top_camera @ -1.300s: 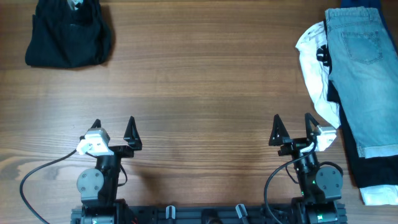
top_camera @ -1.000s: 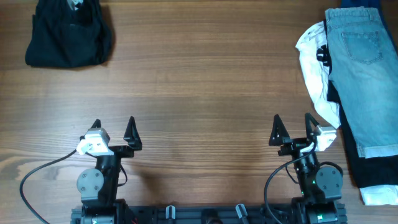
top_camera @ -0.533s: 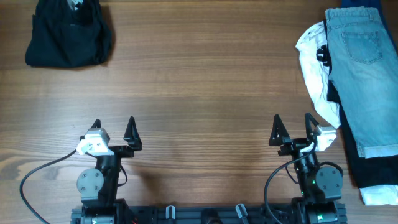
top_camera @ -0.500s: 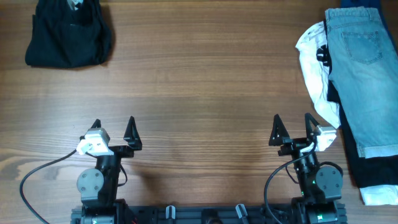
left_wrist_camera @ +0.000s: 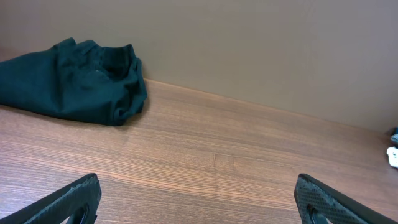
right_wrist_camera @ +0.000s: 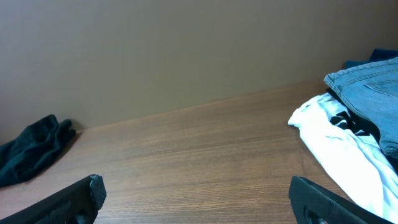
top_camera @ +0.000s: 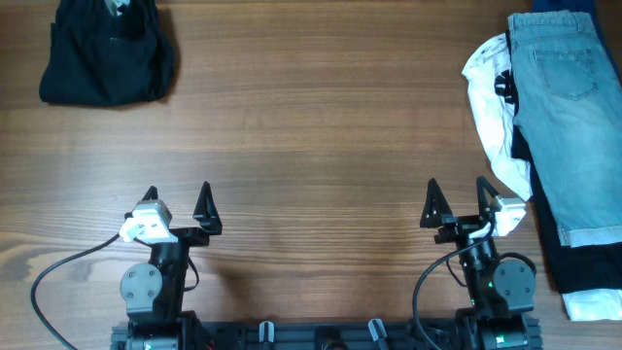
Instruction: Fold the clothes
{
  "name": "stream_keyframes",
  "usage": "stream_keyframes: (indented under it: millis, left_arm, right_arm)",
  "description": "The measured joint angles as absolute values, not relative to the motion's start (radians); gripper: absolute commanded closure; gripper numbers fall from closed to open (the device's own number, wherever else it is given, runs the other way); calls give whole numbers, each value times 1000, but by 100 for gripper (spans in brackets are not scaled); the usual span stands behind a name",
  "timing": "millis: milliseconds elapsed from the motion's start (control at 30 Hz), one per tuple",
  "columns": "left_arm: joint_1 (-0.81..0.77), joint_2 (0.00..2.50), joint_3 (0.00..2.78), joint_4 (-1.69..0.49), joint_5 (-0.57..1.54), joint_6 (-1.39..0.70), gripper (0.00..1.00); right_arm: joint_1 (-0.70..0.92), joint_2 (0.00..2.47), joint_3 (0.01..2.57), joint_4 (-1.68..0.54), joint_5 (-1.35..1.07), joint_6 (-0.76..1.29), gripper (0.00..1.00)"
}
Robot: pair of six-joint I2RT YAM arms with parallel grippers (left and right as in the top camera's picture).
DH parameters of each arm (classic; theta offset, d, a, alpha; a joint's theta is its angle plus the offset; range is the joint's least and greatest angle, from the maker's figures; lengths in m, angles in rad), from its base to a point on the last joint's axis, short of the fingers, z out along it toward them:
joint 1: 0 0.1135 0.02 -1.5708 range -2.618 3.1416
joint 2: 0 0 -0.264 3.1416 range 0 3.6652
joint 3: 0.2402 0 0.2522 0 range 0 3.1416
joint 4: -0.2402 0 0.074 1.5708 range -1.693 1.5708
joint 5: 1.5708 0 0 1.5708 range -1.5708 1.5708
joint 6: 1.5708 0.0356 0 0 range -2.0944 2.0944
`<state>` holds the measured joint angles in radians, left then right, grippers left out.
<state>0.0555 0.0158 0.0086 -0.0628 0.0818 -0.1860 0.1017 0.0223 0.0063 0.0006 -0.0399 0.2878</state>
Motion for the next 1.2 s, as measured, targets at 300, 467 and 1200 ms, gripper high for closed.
stream_keyframes:
  millis: [300,467,1200]
  left_arm:
    - [56,16,9,-63,82,-186,0]
    - [56,16,9,-63,83,-186,0]
    - [56,59,12,-65,99,-268,0]
  right_arm:
    - [102,22,6,1,-40,288,0]
    - [102,22,6,1,-39,287,0]
    - [102,27,9,107,-17,165,0]
